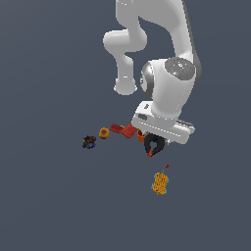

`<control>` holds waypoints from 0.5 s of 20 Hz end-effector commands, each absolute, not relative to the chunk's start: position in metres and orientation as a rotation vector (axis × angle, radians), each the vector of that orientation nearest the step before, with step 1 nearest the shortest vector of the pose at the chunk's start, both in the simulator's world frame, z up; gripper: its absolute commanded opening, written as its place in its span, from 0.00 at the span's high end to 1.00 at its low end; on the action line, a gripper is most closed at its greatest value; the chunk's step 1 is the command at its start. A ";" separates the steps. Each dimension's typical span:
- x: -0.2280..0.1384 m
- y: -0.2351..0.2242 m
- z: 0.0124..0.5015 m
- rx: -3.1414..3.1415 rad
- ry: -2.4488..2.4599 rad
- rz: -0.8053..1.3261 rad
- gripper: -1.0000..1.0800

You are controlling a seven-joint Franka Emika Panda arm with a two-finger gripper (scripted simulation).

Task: Pick up a designated object from a clutter of objects.

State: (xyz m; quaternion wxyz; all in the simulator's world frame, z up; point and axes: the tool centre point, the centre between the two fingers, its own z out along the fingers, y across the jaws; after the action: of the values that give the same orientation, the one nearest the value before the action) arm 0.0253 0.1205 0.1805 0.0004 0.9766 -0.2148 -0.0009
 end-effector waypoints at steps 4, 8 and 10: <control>0.006 0.122 0.240 3.068 -0.675 0.000 1.00; -0.007 0.123 0.284 3.068 -0.675 0.000 1.00; -0.013 0.124 0.304 3.068 -0.675 0.000 1.00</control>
State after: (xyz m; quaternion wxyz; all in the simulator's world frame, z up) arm -0.0082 0.1235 0.2874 0.0002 0.9767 -0.2148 -0.0004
